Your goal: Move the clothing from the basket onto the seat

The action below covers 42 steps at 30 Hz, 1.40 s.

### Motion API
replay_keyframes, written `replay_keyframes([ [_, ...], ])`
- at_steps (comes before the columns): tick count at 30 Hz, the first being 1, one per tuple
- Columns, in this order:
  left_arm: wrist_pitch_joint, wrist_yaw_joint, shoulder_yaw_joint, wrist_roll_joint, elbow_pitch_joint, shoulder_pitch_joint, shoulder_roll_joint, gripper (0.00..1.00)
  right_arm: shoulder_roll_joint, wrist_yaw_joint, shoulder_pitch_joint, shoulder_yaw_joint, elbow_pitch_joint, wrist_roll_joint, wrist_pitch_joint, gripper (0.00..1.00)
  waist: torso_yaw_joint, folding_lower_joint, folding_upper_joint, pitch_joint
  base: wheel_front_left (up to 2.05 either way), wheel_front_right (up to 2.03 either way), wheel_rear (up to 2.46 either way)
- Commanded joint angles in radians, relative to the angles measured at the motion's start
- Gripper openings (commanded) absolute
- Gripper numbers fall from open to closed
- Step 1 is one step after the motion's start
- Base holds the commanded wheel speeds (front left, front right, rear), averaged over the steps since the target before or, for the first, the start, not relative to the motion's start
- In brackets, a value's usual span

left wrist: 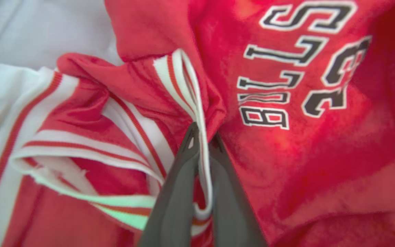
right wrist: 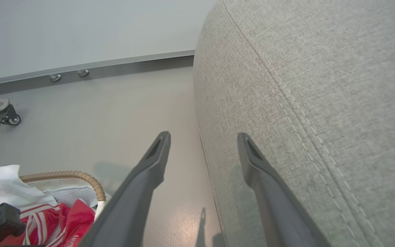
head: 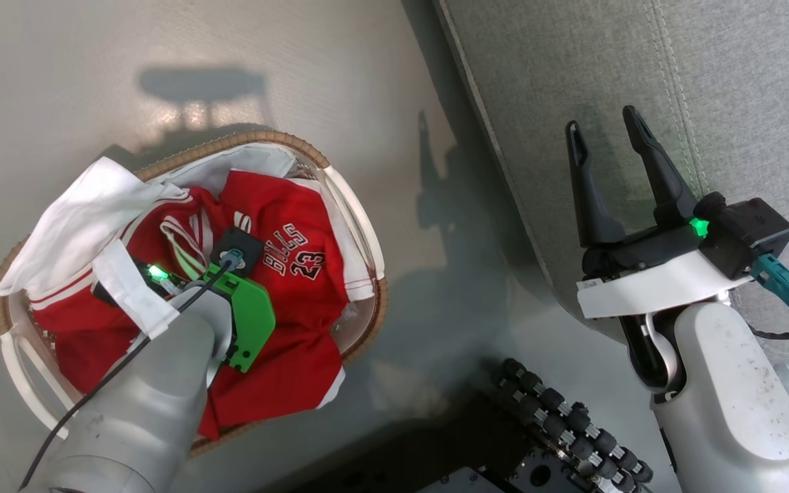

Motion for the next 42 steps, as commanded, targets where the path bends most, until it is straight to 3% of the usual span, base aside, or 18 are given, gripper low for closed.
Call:
replay_keyframes([
  [1, -0.014, -0.005, 0.0, -0.01, -0.008, 0.012, -0.006, 0.0, -0.002, -0.001, 0.011, -0.008, 0.007, -0.008, -0.002, 1.0, 0.011, -0.0001, -0.0001, -0.017, 0.0, 0.0, 0.0],
  [11, -0.109, -0.019, -0.025, -0.039, -0.072, 0.07, -0.052, 0.0, -0.003, -0.001, 0.029, -0.057, 0.042, -0.1, -0.002, 1.0, 0.112, -0.0001, -0.0001, -0.167, 0.0, 0.0, 0.0],
  [22, -0.152, -0.025, -0.086, -0.055, -0.271, 0.152, -0.064, 0.0, -0.004, -0.001, 0.098, -0.117, 0.081, -0.221, -0.002, 1.0, 0.26, -0.0001, -0.0001, -0.429, 0.0, 0.0, 0.0],
  [30, -0.15, -0.025, -0.092, -0.033, -0.448, 0.174, 0.0, 0.0, -0.004, -0.001, 0.182, -0.131, 0.11, -0.267, -0.002, 1.0, 0.326, -0.0001, -0.0001, -0.613, 0.0, 0.0, 0.0],
  [42, -0.09, -0.025, -0.127, -0.024, -0.638, 0.076, 0.125, 0.0, -0.003, -0.001, 0.268, -0.114, 0.127, -0.288, -0.002, 1.0, 0.361, -0.0001, -0.0001, -0.795, 0.0, 0.0, 0.0],
])
